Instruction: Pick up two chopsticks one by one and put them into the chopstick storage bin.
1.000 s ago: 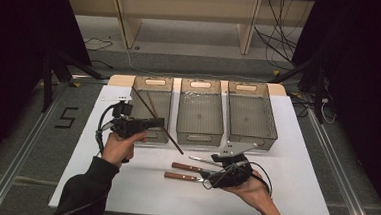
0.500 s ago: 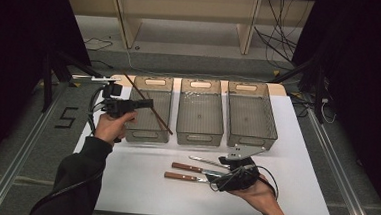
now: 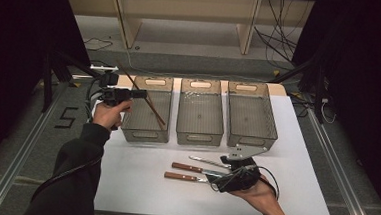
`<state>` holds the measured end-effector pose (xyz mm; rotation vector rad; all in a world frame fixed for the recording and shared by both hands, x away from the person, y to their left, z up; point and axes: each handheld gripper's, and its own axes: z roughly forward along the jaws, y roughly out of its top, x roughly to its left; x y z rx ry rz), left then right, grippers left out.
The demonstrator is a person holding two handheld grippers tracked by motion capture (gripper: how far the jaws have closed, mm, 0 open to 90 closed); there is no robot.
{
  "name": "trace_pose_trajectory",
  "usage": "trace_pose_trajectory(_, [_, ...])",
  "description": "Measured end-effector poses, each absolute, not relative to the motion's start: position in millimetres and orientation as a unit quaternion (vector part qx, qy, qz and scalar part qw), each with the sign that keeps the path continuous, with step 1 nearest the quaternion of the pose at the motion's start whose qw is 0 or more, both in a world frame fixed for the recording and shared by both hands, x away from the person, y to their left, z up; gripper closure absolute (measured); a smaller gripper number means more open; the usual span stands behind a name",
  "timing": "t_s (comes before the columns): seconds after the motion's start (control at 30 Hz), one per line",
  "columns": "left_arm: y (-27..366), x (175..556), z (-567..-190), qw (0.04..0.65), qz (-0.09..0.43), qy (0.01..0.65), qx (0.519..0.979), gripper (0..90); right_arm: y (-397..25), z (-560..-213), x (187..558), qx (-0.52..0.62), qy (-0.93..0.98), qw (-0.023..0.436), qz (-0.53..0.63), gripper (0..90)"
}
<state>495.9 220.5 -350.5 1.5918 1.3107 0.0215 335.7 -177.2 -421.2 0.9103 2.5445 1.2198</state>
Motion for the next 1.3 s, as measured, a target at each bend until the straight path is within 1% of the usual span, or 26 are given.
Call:
trace_pose_trajectory(0.37, [207, 511, -369, 0.469, -0.006, 0.558, 0.685, 83.7, -179, -421, 335, 0.305, 0.854, 0.087, 0.413, 21.9])
trace_pose_trajectory(0.8, [194, 516, -381, 0.441, -0.019, 0.563, 0.699, 83.5, -180, -421, 335, 0.303, 0.855, 0.09, 0.412, 22.2])
trace_pose_trajectory(1.03, [188, 520, -387, 0.417, -0.014, 0.572, 0.706, 83.1, -181, -421, 335, 0.302, 0.856, 0.09, 0.411, 22.4])
trace_pose_trajectory(1.13, [186, 521, -388, 0.409, -0.013, 0.576, 0.708, 79.8, -181, -421, 334, 0.303, 0.856, 0.088, 0.411, 22.5])
trace_pose_trajectory(1.3, [183, 523, -389, 0.4, -0.005, 0.583, 0.707, 76.6, -180, -421, 334, 0.301, 0.856, 0.09, 0.411, 22.6])
